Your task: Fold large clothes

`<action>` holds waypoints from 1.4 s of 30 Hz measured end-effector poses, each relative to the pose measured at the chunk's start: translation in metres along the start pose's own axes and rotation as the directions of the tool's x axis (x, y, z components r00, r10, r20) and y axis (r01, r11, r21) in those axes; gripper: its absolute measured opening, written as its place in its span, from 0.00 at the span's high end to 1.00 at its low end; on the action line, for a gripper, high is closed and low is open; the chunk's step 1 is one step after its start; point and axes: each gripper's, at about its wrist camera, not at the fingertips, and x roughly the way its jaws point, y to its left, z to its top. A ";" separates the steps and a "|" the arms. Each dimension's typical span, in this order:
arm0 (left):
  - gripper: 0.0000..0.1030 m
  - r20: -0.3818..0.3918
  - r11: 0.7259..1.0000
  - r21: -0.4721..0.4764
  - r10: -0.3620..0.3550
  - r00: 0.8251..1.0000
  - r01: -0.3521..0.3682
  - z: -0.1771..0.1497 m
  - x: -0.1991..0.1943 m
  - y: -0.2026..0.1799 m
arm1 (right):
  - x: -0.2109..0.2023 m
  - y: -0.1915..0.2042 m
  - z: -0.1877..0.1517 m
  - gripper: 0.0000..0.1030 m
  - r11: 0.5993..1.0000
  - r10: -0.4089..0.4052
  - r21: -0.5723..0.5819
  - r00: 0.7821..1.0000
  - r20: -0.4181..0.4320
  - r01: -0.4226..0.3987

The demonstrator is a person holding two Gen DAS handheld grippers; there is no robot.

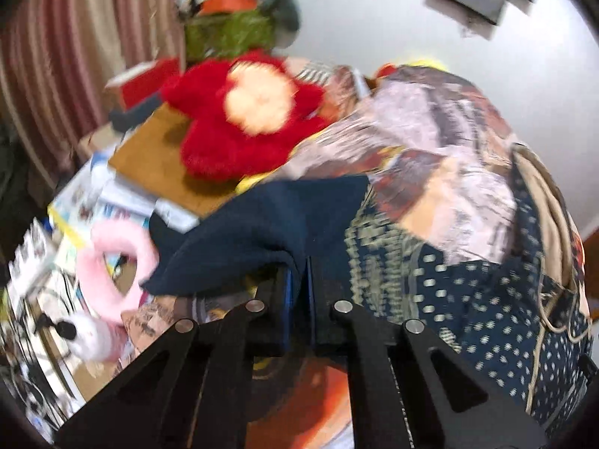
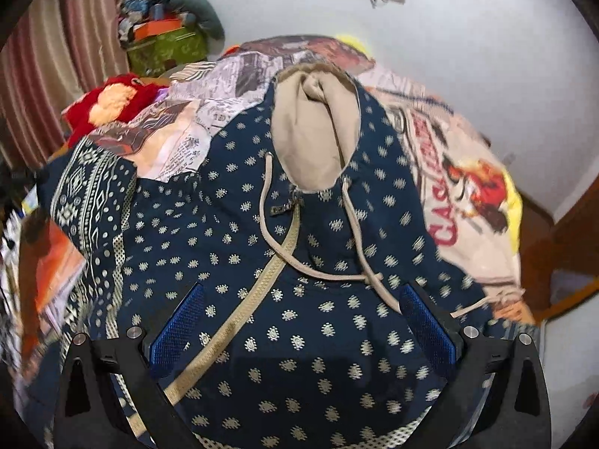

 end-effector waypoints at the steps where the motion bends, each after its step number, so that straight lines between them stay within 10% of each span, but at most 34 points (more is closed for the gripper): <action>1: 0.94 0.012 1.000 0.018 -0.008 1.000 0.007 0.003 -0.007 -0.008 | -0.004 0.002 -0.001 0.00 1.000 -0.007 -0.015 1.000 0.009 0.007; 13: 0.94 0.056 0.945 0.226 -0.256 0.965 0.237 0.003 -0.066 -0.137 | -0.055 0.008 -0.010 0.00 0.995 -0.030 -0.092 0.993 0.113 0.041; 22: 0.94 -0.214 0.842 0.386 -0.316 0.924 0.377 -0.081 -0.017 -0.241 | -0.067 -0.017 -0.024 0.00 0.998 -0.047 -0.031 0.995 0.094 0.050; 30: 0.83 -0.390 0.815 0.410 -0.249 0.887 0.409 -0.140 0.011 -0.248 | -0.059 -0.042 -0.035 0.00 0.999 -0.037 0.039 0.999 0.016 0.036; 34: 0.56 -0.331 0.834 0.381 -0.279 0.901 0.398 -0.130 -0.011 -0.216 | -0.055 -0.039 -0.029 0.00 0.998 0.013 0.068 1.000 -0.008 -0.012; 42: 0.47 -0.145 0.922 0.314 -0.187 0.972 0.224 -0.090 -0.043 -0.103 | -0.043 0.022 0.006 0.00 0.992 0.127 0.001 0.992 0.000 -0.127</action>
